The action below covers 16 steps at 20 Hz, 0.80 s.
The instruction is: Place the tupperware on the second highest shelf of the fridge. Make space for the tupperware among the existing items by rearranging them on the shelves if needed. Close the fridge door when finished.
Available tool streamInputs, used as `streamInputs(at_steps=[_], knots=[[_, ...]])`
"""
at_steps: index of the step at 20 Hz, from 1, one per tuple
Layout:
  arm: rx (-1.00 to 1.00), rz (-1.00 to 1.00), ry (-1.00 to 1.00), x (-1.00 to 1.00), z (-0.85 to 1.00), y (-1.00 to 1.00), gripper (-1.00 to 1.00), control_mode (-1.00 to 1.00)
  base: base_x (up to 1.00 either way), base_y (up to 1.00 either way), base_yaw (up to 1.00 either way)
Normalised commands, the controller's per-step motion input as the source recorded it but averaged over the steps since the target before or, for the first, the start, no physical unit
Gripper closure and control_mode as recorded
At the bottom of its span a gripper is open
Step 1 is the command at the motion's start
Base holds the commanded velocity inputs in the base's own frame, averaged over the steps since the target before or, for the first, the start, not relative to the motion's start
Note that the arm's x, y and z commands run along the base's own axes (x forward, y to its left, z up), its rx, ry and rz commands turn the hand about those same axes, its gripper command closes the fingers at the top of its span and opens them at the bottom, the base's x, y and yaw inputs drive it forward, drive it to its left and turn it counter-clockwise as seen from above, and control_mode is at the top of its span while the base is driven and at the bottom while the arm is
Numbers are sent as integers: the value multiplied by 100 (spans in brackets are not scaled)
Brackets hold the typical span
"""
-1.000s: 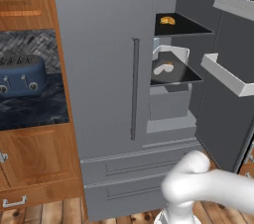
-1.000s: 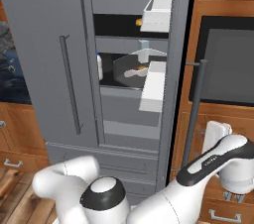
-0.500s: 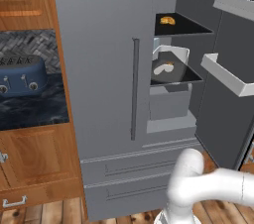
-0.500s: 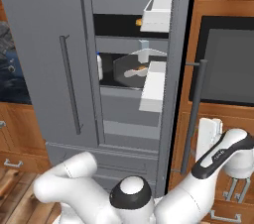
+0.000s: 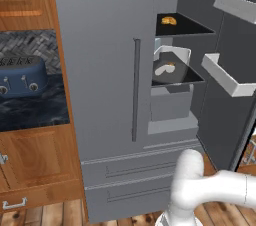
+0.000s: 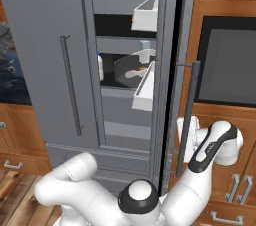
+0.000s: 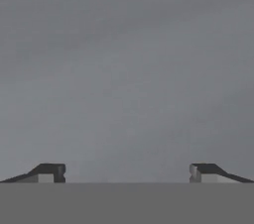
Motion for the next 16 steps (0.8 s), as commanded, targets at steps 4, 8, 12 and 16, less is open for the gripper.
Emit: streamInputs(at_steps=[4,8,12,16], knots=[[0,20,-33,0,-3,100,-100,-100,0,0,0],[-6,5,-44,1,0,100,-100,-100,0,0,0],[-7,-3,-36,25,5,84,-100,-100,0,0,0],[-8,-24,-31,31,17,58,-100,-100,0,0,0]])
